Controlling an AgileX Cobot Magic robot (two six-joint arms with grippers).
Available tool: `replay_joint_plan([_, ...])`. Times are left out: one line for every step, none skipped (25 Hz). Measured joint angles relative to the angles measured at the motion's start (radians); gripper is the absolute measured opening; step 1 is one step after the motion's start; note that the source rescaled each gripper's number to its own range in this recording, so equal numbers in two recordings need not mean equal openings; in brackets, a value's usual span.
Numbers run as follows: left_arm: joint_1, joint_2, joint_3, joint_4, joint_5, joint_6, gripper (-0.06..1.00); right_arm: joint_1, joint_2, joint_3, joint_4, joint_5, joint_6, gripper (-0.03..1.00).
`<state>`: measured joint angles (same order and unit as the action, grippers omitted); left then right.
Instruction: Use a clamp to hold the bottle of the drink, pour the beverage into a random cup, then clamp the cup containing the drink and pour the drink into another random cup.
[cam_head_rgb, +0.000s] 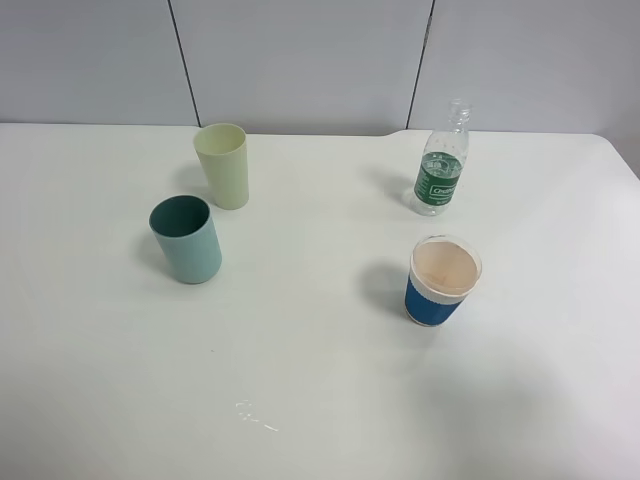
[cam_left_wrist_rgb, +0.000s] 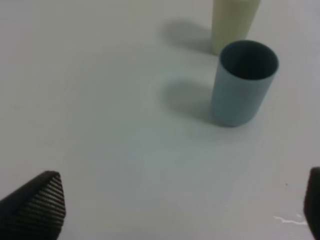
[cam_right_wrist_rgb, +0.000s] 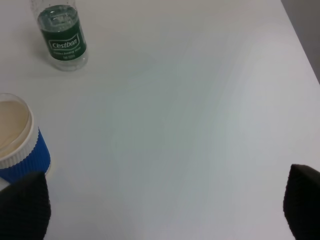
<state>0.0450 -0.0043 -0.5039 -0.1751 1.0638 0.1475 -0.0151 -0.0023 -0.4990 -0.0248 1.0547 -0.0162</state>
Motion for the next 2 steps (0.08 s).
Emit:
replay_joint_plan([0.000, 0.000, 0.000, 0.000, 0.000, 0.000, 0.87, 0.000, 0.000, 0.000, 0.000, 0.000, 0.000, 0.85])
replay_joint_plan([0.000, 0.000, 0.000, 0.000, 0.000, 0.000, 0.87, 0.000, 0.000, 0.000, 0.000, 0.000, 0.000, 0.85])
